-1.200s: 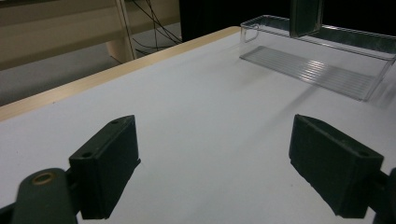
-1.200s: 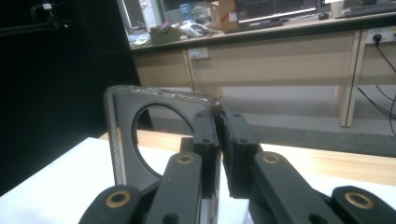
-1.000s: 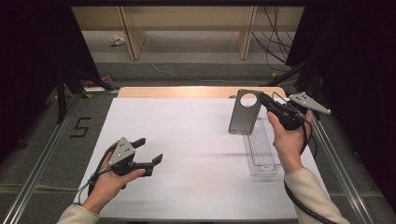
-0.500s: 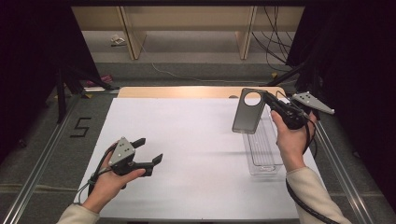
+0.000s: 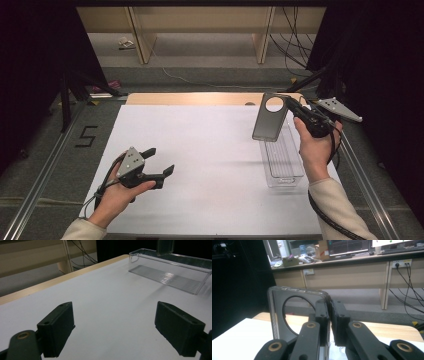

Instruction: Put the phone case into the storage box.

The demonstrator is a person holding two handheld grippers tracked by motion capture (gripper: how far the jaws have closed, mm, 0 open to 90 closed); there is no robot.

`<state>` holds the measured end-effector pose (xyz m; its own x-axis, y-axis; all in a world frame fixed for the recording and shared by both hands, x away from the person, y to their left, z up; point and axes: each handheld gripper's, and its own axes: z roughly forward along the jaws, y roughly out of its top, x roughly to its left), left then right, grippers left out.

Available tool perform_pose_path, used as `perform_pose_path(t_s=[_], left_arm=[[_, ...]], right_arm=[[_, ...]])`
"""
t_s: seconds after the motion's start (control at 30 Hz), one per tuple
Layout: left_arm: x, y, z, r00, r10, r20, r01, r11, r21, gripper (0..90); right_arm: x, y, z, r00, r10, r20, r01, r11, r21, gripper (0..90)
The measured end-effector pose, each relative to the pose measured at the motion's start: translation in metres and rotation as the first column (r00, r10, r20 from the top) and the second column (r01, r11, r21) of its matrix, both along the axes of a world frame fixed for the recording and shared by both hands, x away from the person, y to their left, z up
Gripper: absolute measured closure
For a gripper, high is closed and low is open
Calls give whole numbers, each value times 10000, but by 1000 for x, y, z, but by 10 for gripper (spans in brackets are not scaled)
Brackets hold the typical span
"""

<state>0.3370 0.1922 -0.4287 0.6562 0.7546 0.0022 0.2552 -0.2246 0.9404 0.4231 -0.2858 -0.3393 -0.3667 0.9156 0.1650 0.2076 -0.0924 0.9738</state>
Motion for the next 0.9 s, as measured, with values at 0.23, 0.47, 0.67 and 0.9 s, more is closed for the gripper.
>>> perform_pose_path(t_s=[0.23, 0.47, 0.67, 0.9], left_arm=[[0, 0, 0, 10000, 6, 17, -6, 10000, -5, 153], [0, 0, 0, 10000, 12, 24, -12, 10000, -15, 153], [0, 0, 0, 10000, 20, 29, -20, 10000, -14, 153], [0, 0, 0, 10000, 25, 20, -25, 10000, -8, 153]], right_arm=[[0, -4, 1, 9998, -142, 105, 143, 9999, -63, 847], [1, -11, 3, 9994, -323, 160, 323, 9995, -56, 846], [0, -16, 5, 9987, -469, 200, 469, 9989, -18, 845], [1, -19, 4, 9983, -549, 216, 551, 9984, -85, 844]])
